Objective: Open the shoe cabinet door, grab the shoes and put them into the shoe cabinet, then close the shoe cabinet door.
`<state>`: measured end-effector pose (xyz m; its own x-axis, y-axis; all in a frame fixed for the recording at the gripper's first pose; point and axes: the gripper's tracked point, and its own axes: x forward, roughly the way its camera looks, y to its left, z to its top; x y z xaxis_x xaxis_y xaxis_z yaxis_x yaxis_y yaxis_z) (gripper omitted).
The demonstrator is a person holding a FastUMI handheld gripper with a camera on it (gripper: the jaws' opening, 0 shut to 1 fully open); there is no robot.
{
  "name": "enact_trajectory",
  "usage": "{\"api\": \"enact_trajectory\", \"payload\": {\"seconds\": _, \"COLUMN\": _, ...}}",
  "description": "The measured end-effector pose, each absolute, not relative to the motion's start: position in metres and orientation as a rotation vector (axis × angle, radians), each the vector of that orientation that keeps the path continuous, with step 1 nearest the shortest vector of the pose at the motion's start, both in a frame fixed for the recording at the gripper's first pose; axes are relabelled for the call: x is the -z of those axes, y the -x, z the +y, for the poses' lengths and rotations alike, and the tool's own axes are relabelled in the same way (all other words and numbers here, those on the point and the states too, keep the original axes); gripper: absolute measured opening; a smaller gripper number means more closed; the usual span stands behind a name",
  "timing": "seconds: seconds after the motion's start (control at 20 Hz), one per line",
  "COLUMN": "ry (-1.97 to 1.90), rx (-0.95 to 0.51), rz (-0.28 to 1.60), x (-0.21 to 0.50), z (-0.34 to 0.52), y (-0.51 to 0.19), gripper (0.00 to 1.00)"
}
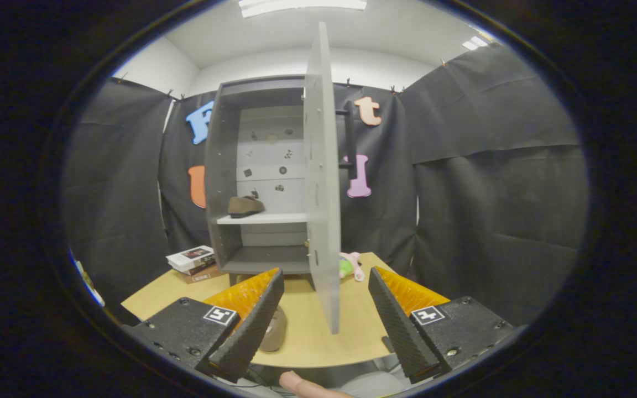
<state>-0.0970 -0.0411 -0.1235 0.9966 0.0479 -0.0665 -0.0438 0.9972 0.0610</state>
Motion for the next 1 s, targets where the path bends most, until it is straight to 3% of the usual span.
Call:
{"api": "enact_trajectory", "payload": {"seconds": 0.5, "ry": -0.066, "rx": -0.129, "rz": -0.016, "x": 0.147, "z": 0.045, "y": 0.072, "gripper": 1.0}}
{"api": "enact_trajectory", "payload": {"seconds": 1.0, "ry": -0.016, "rx": -0.224, "rz": 0.18, "x": 0.283, "z": 0.126, "y": -0.01, "gripper": 0.99}}
